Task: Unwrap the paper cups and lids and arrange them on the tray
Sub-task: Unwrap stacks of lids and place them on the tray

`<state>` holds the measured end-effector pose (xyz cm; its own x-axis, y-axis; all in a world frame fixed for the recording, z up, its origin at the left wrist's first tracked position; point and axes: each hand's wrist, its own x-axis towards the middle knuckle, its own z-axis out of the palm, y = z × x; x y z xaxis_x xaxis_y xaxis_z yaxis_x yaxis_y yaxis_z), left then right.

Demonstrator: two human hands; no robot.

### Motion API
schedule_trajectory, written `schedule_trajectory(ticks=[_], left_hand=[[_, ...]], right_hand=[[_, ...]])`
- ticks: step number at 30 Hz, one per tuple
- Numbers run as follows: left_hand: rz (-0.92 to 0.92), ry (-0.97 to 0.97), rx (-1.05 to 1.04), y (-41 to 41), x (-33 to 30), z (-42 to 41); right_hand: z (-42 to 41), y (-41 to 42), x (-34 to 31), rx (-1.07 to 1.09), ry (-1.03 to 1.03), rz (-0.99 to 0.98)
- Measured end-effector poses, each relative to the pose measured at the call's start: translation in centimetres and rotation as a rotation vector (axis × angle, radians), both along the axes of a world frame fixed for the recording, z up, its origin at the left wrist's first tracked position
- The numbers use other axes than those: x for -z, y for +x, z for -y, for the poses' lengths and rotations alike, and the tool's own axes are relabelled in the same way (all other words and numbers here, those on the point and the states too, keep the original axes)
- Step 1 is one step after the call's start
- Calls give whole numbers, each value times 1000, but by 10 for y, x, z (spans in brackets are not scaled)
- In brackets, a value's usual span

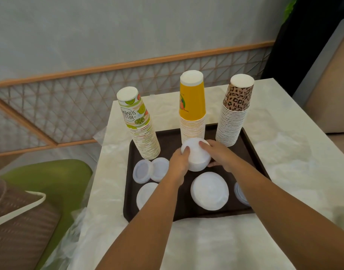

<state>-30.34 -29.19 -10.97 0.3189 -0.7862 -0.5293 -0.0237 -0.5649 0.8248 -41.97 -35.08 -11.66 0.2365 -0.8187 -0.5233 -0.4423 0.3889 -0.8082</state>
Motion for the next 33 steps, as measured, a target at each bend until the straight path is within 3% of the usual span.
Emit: schedule_trajectory(ticks=[9, 14, 17, 19, 22, 25, 29, 33], left_hand=[[240, 42, 116, -3, 6, -7], [488, -234, 139, 3, -15, -34], [584, -355, 99, 19, -29, -65], [642, -395, 81, 39, -37, -89], [802, -413, 88, 74, -42, -129], [864, -358, 133, 103, -40, -174], [877, -272, 249, 119, -17, -231], [786, -4, 459, 117, 13, -265]], right_hand=[[-4, 3, 9, 0, -90, -195], [-22, 6, -3, 28, -530, -386], [-50, 14, -15, 101, -802, -280], [-79, 25, -24, 113, -859, -121], [-125, 47, -32, 6, -804, 68], [-168, 71, -26, -197, -643, 118], [-212, 101, -10, -347, -497, 73], [-237, 119, 6, -459, -482, -54]])
